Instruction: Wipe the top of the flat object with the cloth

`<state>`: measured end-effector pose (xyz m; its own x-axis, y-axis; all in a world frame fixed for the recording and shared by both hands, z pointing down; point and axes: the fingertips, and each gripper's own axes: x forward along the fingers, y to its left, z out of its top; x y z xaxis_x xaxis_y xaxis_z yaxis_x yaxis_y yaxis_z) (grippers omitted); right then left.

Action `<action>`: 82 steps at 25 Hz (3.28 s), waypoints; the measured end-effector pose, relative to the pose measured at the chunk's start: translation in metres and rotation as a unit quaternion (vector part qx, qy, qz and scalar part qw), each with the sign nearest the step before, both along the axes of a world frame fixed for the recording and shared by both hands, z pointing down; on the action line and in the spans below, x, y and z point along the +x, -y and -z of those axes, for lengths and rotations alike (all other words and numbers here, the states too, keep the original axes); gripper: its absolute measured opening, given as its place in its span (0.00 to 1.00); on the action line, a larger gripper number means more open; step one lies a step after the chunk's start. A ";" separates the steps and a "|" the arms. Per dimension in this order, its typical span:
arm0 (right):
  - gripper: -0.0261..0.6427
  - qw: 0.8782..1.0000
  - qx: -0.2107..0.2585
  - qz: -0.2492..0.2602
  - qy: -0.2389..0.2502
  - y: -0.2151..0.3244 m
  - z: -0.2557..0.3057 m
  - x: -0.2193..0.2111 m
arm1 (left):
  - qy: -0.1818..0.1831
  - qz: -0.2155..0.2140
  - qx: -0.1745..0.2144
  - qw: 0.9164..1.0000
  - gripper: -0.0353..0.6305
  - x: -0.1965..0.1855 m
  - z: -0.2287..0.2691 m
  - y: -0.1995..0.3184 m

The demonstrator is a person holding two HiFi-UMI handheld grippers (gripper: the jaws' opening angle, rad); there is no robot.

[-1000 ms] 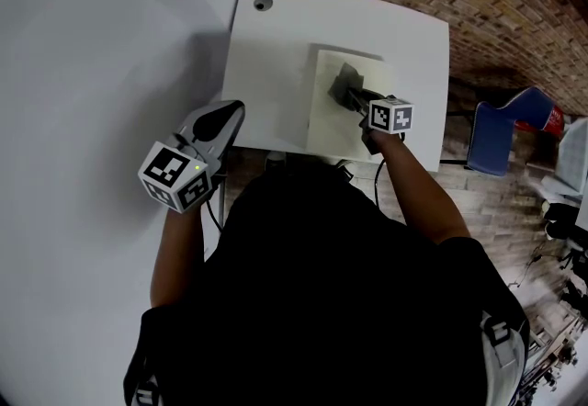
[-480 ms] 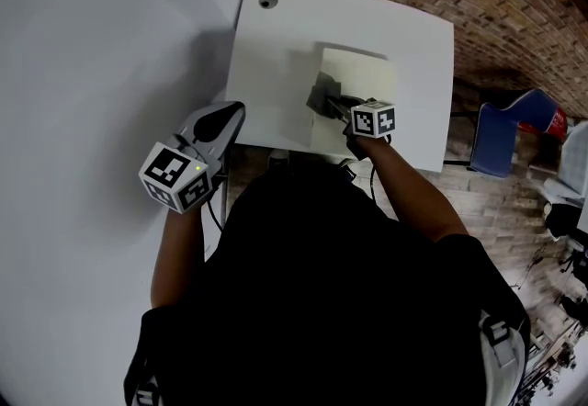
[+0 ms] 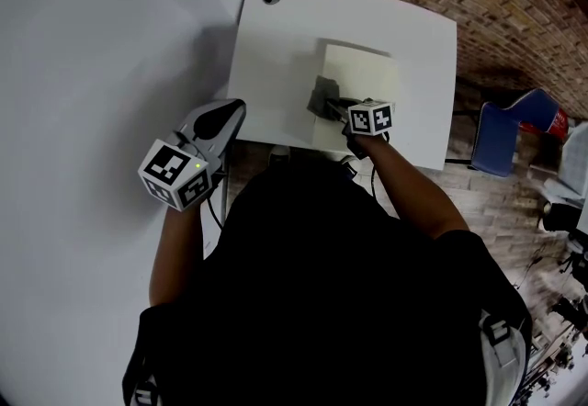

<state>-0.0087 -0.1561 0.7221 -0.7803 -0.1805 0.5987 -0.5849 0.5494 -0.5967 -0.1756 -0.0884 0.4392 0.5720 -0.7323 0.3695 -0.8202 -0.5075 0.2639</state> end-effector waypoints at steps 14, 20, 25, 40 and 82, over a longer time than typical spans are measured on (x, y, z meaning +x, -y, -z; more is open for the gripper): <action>0.06 0.999 -0.019 -0.022 -0.022 -0.002 -0.019 0.018 | -0.001 -0.002 -0.001 1.000 0.06 0.001 -0.001 -0.002; 0.06 0.999 -0.018 -0.030 -0.030 0.001 -0.022 0.028 | -0.003 -0.009 0.002 1.000 0.06 0.004 -0.001 0.004; 0.06 0.998 -0.016 -0.038 -0.036 0.002 -0.025 0.039 | -0.004 -0.017 0.001 1.000 0.06 0.010 -0.003 0.006; 0.06 0.996 -0.017 -0.065 -0.050 0.008 -0.028 0.070 | -0.006 -0.034 0.002 0.999 0.06 0.022 0.000 0.017; 0.06 0.981 -0.015 -0.168 -0.097 0.024 -0.037 0.194 | -0.007 -0.075 -0.004 0.997 0.06 0.058 -0.004 0.031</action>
